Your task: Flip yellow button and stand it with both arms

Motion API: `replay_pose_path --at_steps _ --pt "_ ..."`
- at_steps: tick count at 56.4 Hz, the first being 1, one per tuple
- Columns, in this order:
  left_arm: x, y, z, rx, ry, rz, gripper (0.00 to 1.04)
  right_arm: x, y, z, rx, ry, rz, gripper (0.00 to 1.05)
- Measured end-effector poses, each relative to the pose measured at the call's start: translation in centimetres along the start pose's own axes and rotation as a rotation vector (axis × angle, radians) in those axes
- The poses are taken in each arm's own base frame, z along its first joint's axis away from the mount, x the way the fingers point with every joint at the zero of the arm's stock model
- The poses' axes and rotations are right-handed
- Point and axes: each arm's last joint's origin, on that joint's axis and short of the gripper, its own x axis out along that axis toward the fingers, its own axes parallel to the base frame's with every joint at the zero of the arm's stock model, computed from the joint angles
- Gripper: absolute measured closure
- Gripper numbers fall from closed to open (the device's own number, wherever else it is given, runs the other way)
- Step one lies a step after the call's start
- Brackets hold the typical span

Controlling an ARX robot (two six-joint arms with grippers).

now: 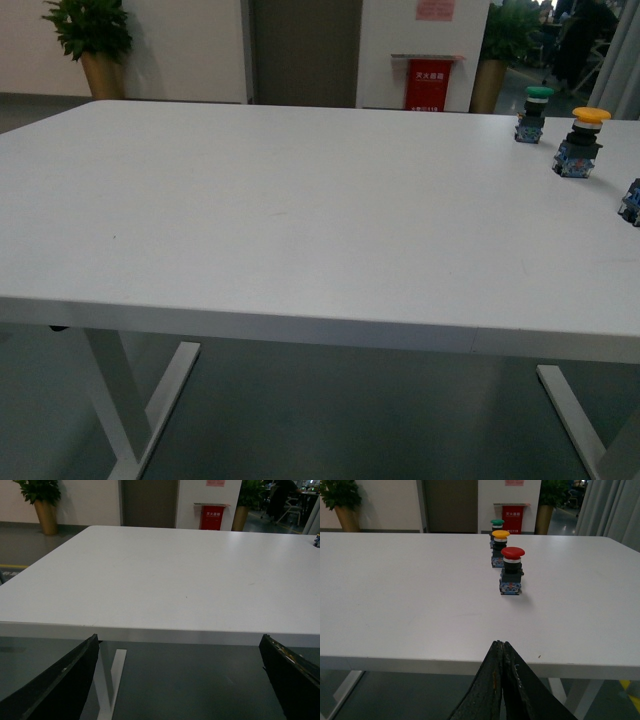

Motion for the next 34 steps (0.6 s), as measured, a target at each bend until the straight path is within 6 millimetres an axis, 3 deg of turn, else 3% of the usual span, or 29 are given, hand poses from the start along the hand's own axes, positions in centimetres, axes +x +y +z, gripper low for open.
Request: replay_pose_path --at_steps 34 --pt "0.0 0.0 0.0 0.0 0.0 0.0 0.06 -1.04 0.0 -0.78 0.0 -0.012 0.0 1.01"
